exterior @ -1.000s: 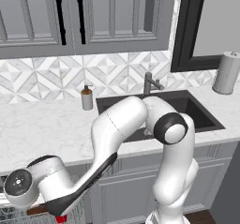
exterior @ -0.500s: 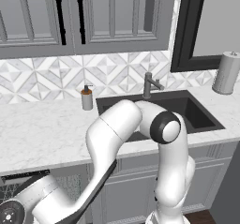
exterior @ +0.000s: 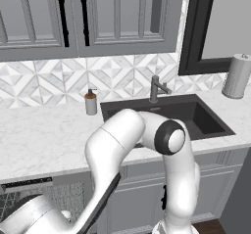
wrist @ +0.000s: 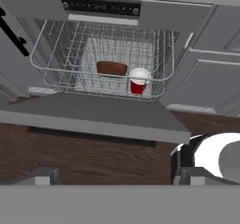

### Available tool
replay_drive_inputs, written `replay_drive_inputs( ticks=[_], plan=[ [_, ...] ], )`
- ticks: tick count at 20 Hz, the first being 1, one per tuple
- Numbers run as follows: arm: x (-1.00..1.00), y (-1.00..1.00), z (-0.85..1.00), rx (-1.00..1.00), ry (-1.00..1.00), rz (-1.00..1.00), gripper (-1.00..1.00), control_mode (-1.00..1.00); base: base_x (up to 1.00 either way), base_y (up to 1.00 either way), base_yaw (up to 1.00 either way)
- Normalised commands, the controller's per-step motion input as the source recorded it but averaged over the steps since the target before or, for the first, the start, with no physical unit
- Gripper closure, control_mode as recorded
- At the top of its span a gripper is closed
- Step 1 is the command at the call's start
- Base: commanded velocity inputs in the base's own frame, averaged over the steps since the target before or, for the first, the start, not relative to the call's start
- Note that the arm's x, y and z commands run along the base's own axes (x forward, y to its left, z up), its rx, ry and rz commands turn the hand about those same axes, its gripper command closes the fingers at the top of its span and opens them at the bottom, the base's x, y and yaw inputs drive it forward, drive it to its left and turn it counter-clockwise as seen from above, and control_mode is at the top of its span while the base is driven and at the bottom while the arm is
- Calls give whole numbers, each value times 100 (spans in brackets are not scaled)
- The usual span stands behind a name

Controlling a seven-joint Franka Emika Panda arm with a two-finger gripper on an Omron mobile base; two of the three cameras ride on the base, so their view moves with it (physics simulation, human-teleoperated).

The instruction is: Pick up the cup and bowl from the counter, place them in the dishwasher, and close the dishwasher door.

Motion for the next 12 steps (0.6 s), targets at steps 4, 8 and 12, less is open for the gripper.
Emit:
replay_drive_inputs(
  ticks=[4,8,12],
  plan=[
    [-100,-50,-68,0,-13,-36,-100,-100,0,0,0],
    [-100,-30,-99,0,-10,-33,-100,-100,0,0,0],
    [-100,-2,-100,-7,-18,-32,-100,-100,0,0,0]
  ],
)
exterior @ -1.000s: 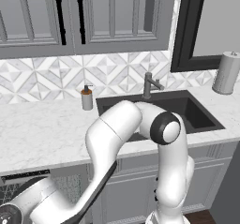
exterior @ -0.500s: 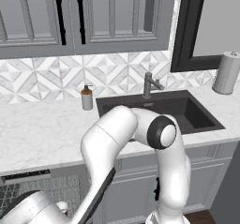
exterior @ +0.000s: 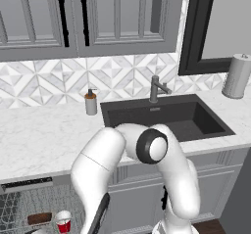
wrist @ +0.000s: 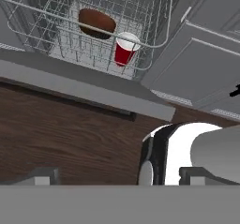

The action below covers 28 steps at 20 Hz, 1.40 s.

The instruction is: Pick up the cup and bowl from the counter, place them in the dishwasher, and close the dishwasher door.

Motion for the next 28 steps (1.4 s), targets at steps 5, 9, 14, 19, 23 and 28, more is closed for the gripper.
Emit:
replay_drive_inputs(
  ticks=[5,9,14,19,23,28],
  plan=[
    [-100,0,-100,-14,-41,-38,-100,-100,0,0,0],
    [-100,0,-100,-12,-55,-43,-100,-100,0,0,0],
    [-68,-7,-100,-5,-35,-51,-100,-100,0,0,0],
    [-5,-41,-100,4,-39,-42,-100,-100,0,0,0],
    [12,-45,-100,13,-58,-31,-100,-100,0,0,0],
    [48,-17,-100,19,-57,-17,-100,-100,0,0,0]
  ],
)
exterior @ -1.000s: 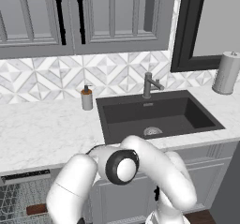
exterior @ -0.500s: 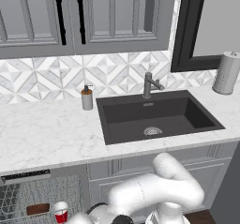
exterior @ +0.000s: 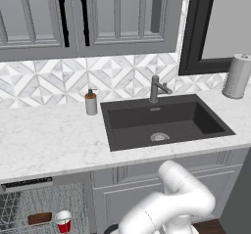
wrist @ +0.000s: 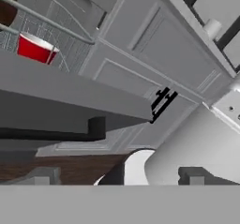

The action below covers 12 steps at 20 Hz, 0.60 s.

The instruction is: Pick up the cup and bowl from the counter, place them in the dishwasher, and close the dishwasher door.

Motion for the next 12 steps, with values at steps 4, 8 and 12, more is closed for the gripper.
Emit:
replay_drive_inputs(
  ticks=[4,8,12],
  plan=[
    [41,12,-100,18,-70,-9,-100,-100,0,0,0],
    [10,35,-97,11,-55,-2,-100,-100,0,0,0],
    [15,49,-100,5,-42,0,-100,-100,0,0,0]
  ],
)
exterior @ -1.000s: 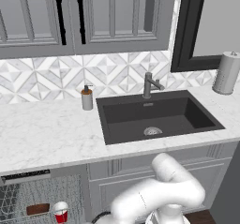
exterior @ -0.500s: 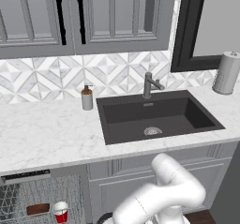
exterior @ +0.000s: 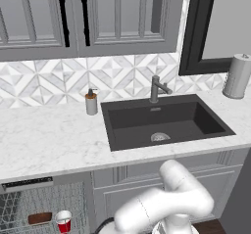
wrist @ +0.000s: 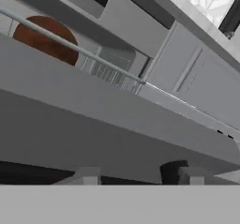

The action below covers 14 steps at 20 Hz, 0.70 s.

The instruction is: Pick up the cup and bowl from the counter, place them in the dishwasher, and close the dishwasher door.

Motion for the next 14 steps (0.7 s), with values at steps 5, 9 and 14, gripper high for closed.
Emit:
replay_drive_inputs(
  ticks=[5,9,14],
  plan=[
    [-3,93,-90,1,-52,1,-100,-100,0,0,0],
    [-43,92,-87,5,-75,1,-100,-100,0,0,0],
    [-68,79,-76,18,-86,1,-100,-100,0,0,0]
  ],
)
